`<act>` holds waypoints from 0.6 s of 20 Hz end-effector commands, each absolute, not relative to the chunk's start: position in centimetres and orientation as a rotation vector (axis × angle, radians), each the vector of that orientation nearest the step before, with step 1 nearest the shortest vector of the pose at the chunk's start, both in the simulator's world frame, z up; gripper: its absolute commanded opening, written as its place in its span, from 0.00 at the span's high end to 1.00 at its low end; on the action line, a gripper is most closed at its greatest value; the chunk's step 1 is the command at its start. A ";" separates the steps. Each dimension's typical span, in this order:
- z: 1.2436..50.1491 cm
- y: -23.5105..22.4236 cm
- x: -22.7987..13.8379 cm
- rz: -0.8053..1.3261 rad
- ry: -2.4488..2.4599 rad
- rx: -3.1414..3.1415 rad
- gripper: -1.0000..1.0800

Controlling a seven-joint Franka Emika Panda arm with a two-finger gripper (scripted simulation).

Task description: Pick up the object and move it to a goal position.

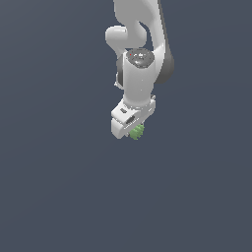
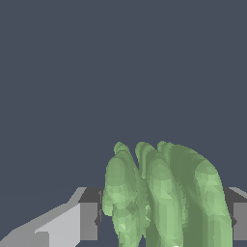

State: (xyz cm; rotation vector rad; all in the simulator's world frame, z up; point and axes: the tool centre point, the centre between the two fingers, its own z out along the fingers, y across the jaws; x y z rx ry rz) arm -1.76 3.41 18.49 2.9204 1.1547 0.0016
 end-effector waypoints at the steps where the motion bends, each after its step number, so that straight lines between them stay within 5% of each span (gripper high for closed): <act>1: 20.8 5.2 -0.9 0.000 1.154 2.921 1.00; 12: 27.9 10.4 2.4 0.000 1.154 2.922 1.00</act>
